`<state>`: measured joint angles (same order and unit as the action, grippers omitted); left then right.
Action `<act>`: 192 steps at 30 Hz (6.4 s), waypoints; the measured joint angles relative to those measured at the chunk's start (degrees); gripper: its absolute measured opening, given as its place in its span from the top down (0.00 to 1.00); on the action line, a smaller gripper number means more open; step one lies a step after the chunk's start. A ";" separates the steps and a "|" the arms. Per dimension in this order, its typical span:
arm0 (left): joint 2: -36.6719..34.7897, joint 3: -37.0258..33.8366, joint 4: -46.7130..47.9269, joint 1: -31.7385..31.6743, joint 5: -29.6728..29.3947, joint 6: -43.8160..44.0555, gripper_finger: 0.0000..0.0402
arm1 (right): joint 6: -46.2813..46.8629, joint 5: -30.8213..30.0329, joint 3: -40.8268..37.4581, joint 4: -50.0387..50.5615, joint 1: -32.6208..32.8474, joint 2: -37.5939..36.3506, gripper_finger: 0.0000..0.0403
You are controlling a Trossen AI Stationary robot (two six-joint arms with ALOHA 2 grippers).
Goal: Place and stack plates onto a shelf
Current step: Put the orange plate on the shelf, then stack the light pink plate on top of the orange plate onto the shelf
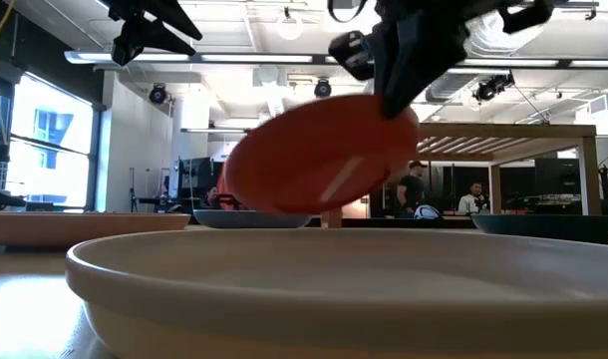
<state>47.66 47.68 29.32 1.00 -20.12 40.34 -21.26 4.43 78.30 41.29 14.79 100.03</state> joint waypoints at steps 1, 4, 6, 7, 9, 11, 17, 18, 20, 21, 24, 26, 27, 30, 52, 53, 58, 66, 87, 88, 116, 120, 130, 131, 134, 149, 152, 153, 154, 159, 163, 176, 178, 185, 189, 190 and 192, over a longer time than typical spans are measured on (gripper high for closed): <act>0.00 0.00 -0.01 0.00 0.00 0.00 0.72 | -0.26 -0.03 0.92 0.74 0.00 0.00 1.00; 0.00 0.00 -0.01 0.01 -0.01 0.00 0.72 | -0.98 -0.50 3.82 3.17 -0.11 0.00 1.00; 0.00 0.00 -0.01 0.01 0.00 0.00 0.72 | -1.87 -1.18 5.83 4.76 -0.15 0.00 1.00; 0.00 0.00 -0.01 0.00 -0.02 0.00 0.72 | -2.41 -1.60 6.92 5.76 -0.17 0.00 1.00; 0.00 0.00 -0.01 0.01 -0.01 0.00 0.72 | -3.38 -3.02 9.33 8.16 -0.15 0.00 1.00; 0.00 0.00 -0.02 0.02 -0.02 0.02 0.72 | -3.80 -4.58 11.93 10.96 -0.15 0.00 1.00; 0.00 0.00 -0.01 0.00 -0.02 0.03 0.72 | -4.30 -10.07 19.23 16.46 -0.17 -0.02 1.00; 0.00 0.00 0.00 0.01 -0.02 0.03 0.72 | -4.32 -11.39 20.15 17.19 -0.18 -0.02 1.00; -0.02 0.00 0.00 0.00 -0.02 0.02 0.72 | -4.31 -13.39 21.78 18.69 -0.57 -0.02 1.00; 0.00 0.00 0.00 0.00 -0.02 0.02 0.72 | -4.32 -13.93 22.54 19.88 -0.89 -0.02 1.00; -0.02 0.00 -0.01 0.02 -0.02 0.02 0.72 | -4.22 -16.30 24.44 23.11 -2.33 -0.03 1.00; -0.02 0.00 -0.01 0.00 -0.02 0.02 0.72 | -4.21 -18.32 25.03 24.43 -3.55 -0.28 1.00; -0.02 0.00 0.00 0.00 -0.02 0.02 0.72 | -4.20 -19.26 25.14 24.79 -4.34 -0.60 1.00; -0.02 0.00 -0.01 0.02 -0.02 -0.06 0.72 | -3.54 -20.93 25.09 25.68 -7.16 -2.47 1.00; -0.02 0.00 0.00 0.00 -0.28 -2.80 0.72 | 22.12 -37.59 24.92 41.42 -28.05 -20.16 1.00; -0.02 0.00 0.00 0.00 -0.37 -3.24 0.72 | 24.58 -38.45 24.92 42.54 -28.37 -20.39 1.00; -0.02 0.00 0.00 -0.15 -1.30 -4.21 0.72 | 35.50 -42.59 21.72 43.77 -28.79 -21.61 1.00; -0.02 0.00 -0.02 -2.40 -1.37 -6.60 0.72 | 45.71 -43.03 9.54 43.18 -28.79 -22.04 1.00; -0.02 0.00 -0.02 -7.15 -1.33 -10.60 0.72 | 50.35 -42.29 -6.47 33.32 -29.67 -22.05 1.00; -0.02 0.00 -0.02 -7.15 -1.33 -10.60 0.72 | 50.34 -42.18 -6.95 33.01 -29.86 -22.05 1.00; -0.02 0.00 -0.09 -7.13 -1.48 -10.56 0.72 | 45.21 -35.86 -8.09 28.58 -33.18 -22.03 0.89; -0.02 0.00 -0.09 -7.13 -1.50 -10.56 0.72 | 45.19 -35.66 -7.72 28.16 -33.17 -22.03 0.82; -0.02 0.00 1.34 -7.13 1.76 -10.56 0.72 | 45.19 -31.62 -2.40 28.75 -33.14 -22.03 0.72; -0.02 0.00 1.59 -7.13 2.80 -10.56 0.72 | 45.18 -30.74 -1.69 28.71 -33.14 -22.03 0.72; 0.13 0.00 2.02 -6.89 7.00 -10.45 0.72 | 44.73 -27.11 0.45 28.72 -33.14 -22.03 0.72; 6.64 -0.02 2.59 0.86 12.59 5.44 0.72 | 44.10 -7.07 8.00 26.80 -33.14 -22.03 0.72; 10.07 -0.02 2.62 3.43 12.61 9.19 0.72 | 43.22 -5.26 8.00 26.80 -33.11 -22.03 0.72; 11.34 -0.02 2.58 4.19 12.59 10.42 0.72 | 43.23 -4.79 8.00 26.81 -33.14 -22.03 0.72; 12.50 -0.02 2.58 4.84 12.59 11.58 0.72 | 43.26 -4.58 8.00 26.80 -33.14 -22.03 0.72; 18.27 -0.02 2.61 7.33 13.33 17.01 0.72 | 43.24 -4.56 8.00 26.80 -33.12 -22.03 0.72; 22.37 -0.02 2.56 8.86 13.83 21.03 0.72 | 43.09 -4.57 8.00 26.78 -33.14 -22.03 0.72; 33.97 -0.02 -0.94 10.49 13.62 28.66 0.72 | 40.25 -4.59 8.00 26.78 -33.12 -22.03 0.72; 35.00 -0.02 -2.35 10.49 13.60 29.21 0.72 | 40.25 -4.59 8.00 26.78 -33.14 -22.01 0.72; 38.05 -0.02 -3.46 10.47 13.60 31.04 0.72 | 40.25 -4.61 8.00 26.78 -33.13 -22.01 0.72; 39.65 -0.02 -3.61 10.49 13.58 31.45 0.72 | 40.25 -4.61 8.00 26.80 -33.14 -22.01 0.72; 39.94 -0.02 -3.83 10.49 13.58 31.51 0.72 | 40.25 -4.63 8.00 26.80 -33.13 -22.01 0.72; 40.48 -0.02 -3.98 10.49 13.58 31.64 0.72 | 40.25 -4.63 8.00 26.80 -33.12 -22.01 0.72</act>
<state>88.14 47.66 25.34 11.49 -6.55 71.97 18.98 -0.21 86.30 68.10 -18.33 78.02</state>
